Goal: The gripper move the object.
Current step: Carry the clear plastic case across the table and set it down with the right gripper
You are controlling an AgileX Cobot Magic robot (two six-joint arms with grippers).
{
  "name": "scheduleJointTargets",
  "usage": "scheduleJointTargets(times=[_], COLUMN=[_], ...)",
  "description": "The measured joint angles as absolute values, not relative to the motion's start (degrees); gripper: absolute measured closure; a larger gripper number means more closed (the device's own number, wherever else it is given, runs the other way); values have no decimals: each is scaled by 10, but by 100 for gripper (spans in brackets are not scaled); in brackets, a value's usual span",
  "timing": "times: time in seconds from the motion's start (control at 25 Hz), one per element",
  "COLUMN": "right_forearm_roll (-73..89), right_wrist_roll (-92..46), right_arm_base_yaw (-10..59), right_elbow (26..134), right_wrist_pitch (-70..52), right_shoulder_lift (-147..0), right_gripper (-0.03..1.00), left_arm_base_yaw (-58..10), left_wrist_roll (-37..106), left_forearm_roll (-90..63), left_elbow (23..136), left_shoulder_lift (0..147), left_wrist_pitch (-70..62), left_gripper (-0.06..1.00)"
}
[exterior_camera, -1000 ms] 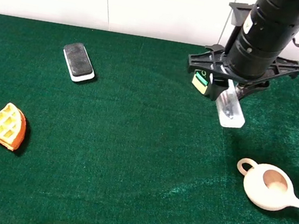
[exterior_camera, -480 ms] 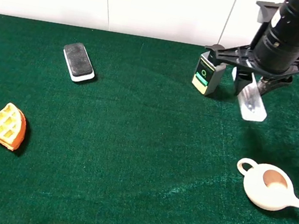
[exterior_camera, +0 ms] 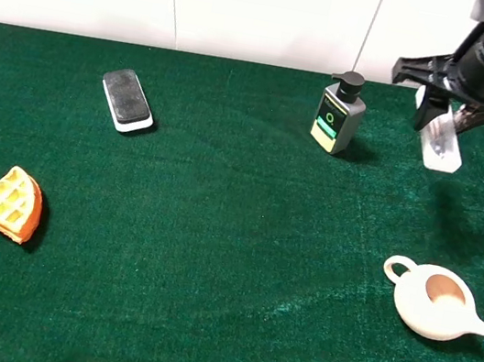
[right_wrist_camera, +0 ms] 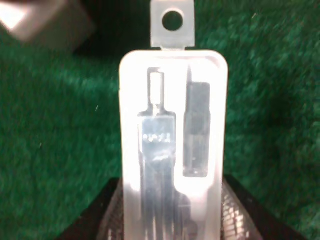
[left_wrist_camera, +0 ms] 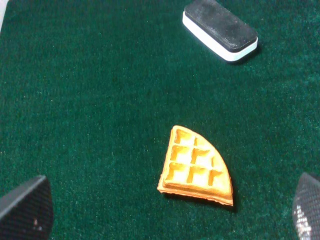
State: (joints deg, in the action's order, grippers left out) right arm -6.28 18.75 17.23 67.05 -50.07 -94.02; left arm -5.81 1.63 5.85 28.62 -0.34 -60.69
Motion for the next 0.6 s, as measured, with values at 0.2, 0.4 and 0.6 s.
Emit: scheduleJointTargets(times=[0.2, 0.4, 0.6], right_forearm_roll=[-60, -59, -65], right_wrist_roll=[183, 159, 152], right_arm_base_yaw=[136, 122, 122], right_elbow=[671, 716, 784], right_wrist_pitch=[-452, -442, -443], right_shoulder_lift=[-942, -986, -1047], right_gripper=[67, 67, 67], left_arm_base_yaw=[-58, -58, -58], left_wrist_roll=[16, 16, 16], left_forearm_roll=[58, 58, 58], left_elbow=[286, 286, 286], left_shoulder_lift=[-3, -3, -3], left_wrist_pitch=[-607, -607, -607], left_gripper=[-2, -2, -2])
